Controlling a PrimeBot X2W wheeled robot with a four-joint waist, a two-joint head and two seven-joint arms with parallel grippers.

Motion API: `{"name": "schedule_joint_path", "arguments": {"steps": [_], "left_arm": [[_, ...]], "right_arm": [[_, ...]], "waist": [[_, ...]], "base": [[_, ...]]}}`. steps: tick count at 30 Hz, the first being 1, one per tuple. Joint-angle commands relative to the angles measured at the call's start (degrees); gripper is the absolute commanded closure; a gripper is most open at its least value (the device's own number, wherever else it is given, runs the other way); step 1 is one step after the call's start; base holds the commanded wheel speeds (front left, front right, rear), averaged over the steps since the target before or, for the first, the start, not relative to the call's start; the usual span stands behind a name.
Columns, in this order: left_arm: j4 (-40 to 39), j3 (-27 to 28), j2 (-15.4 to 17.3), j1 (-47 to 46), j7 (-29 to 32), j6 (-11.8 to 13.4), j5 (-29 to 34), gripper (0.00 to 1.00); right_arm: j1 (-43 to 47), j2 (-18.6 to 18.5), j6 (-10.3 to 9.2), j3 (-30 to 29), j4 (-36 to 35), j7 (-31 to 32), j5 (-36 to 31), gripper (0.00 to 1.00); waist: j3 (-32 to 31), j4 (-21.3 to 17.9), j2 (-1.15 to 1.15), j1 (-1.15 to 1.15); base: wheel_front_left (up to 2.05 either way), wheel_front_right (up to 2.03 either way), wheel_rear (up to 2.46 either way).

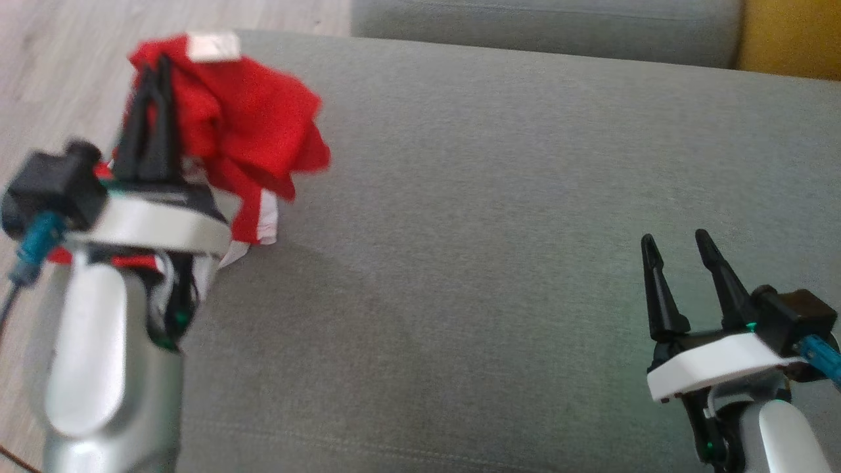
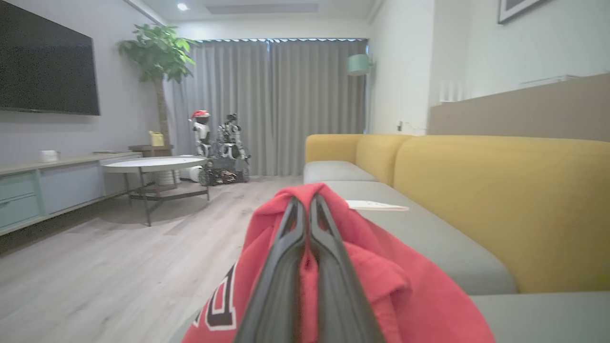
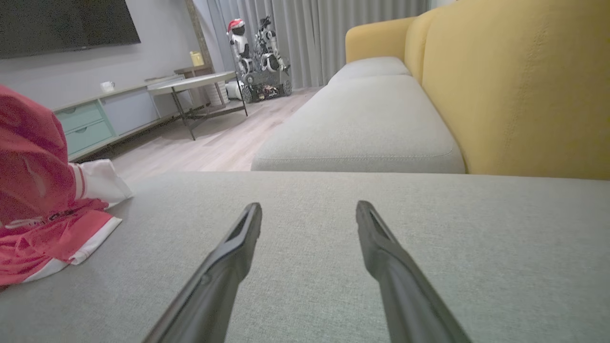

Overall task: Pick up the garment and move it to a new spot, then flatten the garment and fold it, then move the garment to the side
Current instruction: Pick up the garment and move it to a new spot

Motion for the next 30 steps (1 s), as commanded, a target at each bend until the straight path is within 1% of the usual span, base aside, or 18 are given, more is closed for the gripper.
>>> {"name": "schedule_joint_path", "arguments": {"steps": [1,4,8,11,17,20,24,27,30], "left_arm": [[-3.0,1.5,1.2,-1.8,0.2,0.4,0.4,1.00],[-7.5,-0.8,0.1,1.3,2.1,0.2,0.1,1.00],[-10.5,-5.1,-1.3,2.4,4.1,-0.5,-0.5,1.00],[-10.5,-8.7,-2.1,1.1,5.2,-0.9,-0.5,1.00],[-8.8,-15.0,-2.9,-5.1,6.7,-1.7,0.2,1.00],[-6.4,-17.8,-3.2,-8.5,7.3,-2.0,0.3,1.00],[-0.3,-21.0,-3.4,-11.9,8.5,-2.3,0.0,1.00],[5.7,-23.1,-3.4,-13.3,10.1,-2.5,-0.4,1.00],[11.7,-24.9,-3.4,-14.0,12.0,-2.7,-1.3,1.00]], "right_arm": [[-1.0,-0.2,-0.04,1.3,-2.4,-0.8,0.3,0.00],[-1.1,-0.2,-0.04,1.5,-2.9,-0.9,0.9,0.00],[-1.5,-0.2,-0.04,2.1,-3.6,-0.9,1.6,0.00],[-2.2,-0.2,-0.04,2.8,-4.2,-0.9,1.9,0.00],[-4.9,-0.2,-0.04,4.7,-4.9,-1.8,2.8,0.00],[-5.8,-0.2,-0.04,5.4,-4.5,-2.7,3.8,0.00],[-6.3,-0.2,-0.04,5.9,-3.6,-4.3,5.2,0.00],[-6.9,-0.2,-0.04,6.5,-2.7,-5.3,6.1,0.00],[-7.5,-0.2,-0.04,6.9,-1.7,-6.3,6.6,0.00]], "waist": [[-0.6,-1.4,0.00,0.00],[-0.5,-3.8,0.00,0.00],[0.6,-7.8,0.00,0.00],[2.2,-11.5,0.00,0.00],[7.6,-20.9,0.00,0.00],[10.1,-25.0,0.00,0.00],[12.9,-29.2,0.00,0.00],[14.5,-31.2,0.00,0.00],[15.4,-32.2,0.00,0.00]], "base": [[0.00,0.00,0.00],[0.00,0.00,0.00],[0.00,0.00,0.00],[0.00,0.00,0.00],[0.00,0.00,0.00],[0.00,0.00,0.00],[0.00,0.00,0.00],[0.00,0.00,0.00],[0.00,0.00,0.00]]}}
